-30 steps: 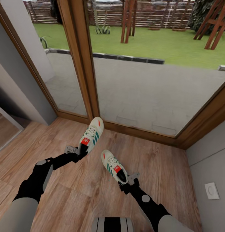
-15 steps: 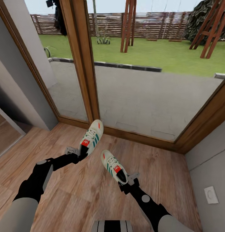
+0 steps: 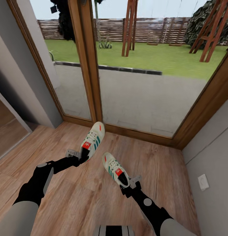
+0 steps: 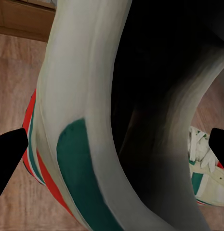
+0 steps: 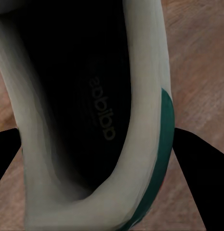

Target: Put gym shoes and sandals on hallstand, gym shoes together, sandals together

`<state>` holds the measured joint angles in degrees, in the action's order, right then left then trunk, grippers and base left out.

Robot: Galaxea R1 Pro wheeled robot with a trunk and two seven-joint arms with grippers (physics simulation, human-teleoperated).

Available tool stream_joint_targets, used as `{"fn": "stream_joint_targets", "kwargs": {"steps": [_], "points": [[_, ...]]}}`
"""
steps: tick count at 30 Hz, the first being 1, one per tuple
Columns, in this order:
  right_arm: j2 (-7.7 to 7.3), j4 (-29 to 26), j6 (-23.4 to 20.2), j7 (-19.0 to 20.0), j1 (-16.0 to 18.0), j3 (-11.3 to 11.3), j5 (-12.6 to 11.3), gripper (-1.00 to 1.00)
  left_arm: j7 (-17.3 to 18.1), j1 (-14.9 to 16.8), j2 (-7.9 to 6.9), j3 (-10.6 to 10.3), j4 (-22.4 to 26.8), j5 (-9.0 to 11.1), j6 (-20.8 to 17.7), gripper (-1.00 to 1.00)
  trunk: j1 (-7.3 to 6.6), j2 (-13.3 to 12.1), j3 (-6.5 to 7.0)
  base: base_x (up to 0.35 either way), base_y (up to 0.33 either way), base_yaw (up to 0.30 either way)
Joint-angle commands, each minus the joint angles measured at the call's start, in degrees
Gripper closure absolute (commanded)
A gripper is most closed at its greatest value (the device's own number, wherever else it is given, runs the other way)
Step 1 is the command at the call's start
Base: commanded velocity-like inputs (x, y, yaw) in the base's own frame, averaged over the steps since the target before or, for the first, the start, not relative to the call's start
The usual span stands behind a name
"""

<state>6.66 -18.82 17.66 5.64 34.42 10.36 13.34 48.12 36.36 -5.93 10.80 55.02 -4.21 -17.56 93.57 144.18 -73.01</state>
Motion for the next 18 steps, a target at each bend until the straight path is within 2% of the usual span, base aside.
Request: {"fn": "stream_joint_targets", "kwargs": {"steps": [1, 5, 15, 18], "points": [[0.02, 0.06, 0.18, 0.08, 0.03, -0.16, 0.45, 1.0, 0.4, 0.02, 0.04, 0.19, 0.08, -0.36, -0.37, 1.0, -0.04, 0.02, 0.06, -0.31, 0.138, 0.0], [0.02, 0.08, 0.18, 0.08, 0.03, -0.16, 0.45, 1.0, 0.4, 0.02, 0.04, 0.19, 0.08, -0.36, -0.37, 1.0, -0.04, 0.02, 0.44, -0.214, 0.229, 0.0], [0.02, 0.1, 0.18, 0.07, 0.03, -0.18, 0.45, 1.0, 0.4, 0.02, 0.04, 0.19, 0.08, -0.37, -0.43, 1.0, -0.04, 0.02, 1.38, -0.026, 0.323, 0.0], [0.02, 0.1, 0.18, 0.08, 0.03, -0.23, 0.44, 1.0, 0.4, 0.02, 0.04, 0.19, 0.1, -0.39, -0.53, 1.0, -0.04, 0.02, 1.67, -0.049, 0.138, 0.0]]}}
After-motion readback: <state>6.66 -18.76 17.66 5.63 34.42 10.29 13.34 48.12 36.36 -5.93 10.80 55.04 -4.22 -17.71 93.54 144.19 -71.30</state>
